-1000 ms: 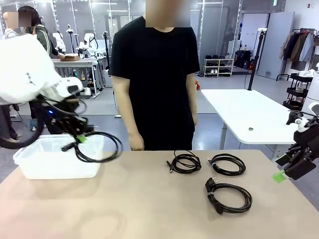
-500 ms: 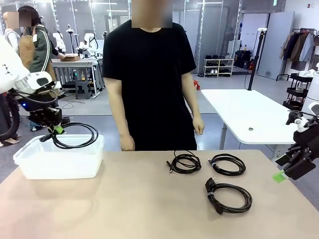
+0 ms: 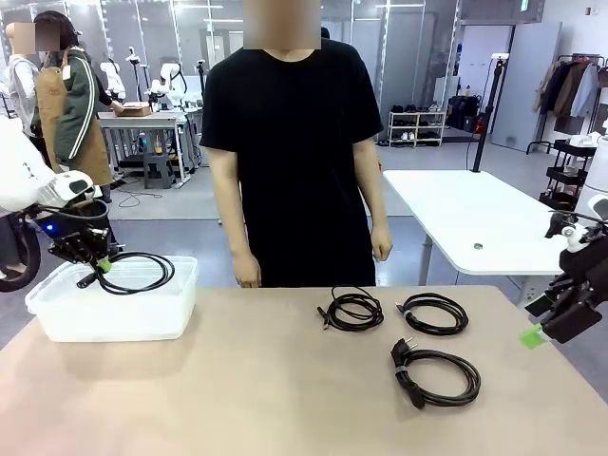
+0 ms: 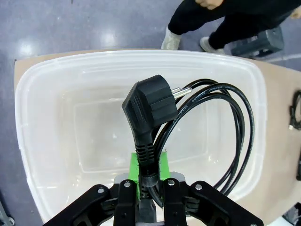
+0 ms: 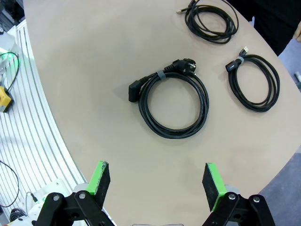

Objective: Organize and store the cables.
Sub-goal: Place the Power Cable into the Organizing box.

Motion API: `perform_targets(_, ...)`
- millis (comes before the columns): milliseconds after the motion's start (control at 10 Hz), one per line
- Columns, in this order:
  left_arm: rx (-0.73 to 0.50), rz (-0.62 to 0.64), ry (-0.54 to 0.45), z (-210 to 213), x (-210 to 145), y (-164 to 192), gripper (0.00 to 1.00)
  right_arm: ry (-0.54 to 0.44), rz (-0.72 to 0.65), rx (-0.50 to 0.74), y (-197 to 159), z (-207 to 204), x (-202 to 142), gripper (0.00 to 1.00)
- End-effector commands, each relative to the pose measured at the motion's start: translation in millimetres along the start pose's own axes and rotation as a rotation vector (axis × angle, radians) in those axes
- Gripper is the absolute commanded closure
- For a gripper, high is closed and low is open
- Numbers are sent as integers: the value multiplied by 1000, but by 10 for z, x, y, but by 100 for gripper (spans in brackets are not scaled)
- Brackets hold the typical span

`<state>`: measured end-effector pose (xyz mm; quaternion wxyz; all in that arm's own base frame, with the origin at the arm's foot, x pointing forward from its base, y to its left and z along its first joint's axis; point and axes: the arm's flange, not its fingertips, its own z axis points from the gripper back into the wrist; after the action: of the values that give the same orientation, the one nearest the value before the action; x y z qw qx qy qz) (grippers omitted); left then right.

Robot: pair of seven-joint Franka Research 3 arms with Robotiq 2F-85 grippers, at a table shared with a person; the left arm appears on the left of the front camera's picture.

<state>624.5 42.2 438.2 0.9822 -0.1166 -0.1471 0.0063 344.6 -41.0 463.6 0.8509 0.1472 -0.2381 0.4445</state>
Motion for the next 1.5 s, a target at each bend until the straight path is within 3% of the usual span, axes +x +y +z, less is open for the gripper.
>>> perform_targets(0, -32, 62, -15, -122, 127, 67, 81, -13, 6, 10, -14, 1, -4, 0)
perform_targets(400, 4, 106, 27, -538, 107, 244, 81, -13, 6, 10, -14, 1, -4, 0)
perform_targets(500, 2, 105, 26, -577, 113, 274, 58, -13, 6, 10, -14, 1, -4, 0)
perform_targets(600, 4, 101, 29, -580, 98, 282, 46, -13, 6, 10, -14, 1, -4, 0)
perform_targets(700, 3, 100, 31, -574, 77, 312, 23, -13, 6, 10, -14, 1, -4, 0)
perform_targets(900, -2, 100, 21, -562, 72, 355, 0, -13, 6, 10, -14, 1, -4, 0)
perform_targets(1400, -1, 34, 1, -382, -106, 302, 0, -13, 6, 10, -14, 1, -4, 0)
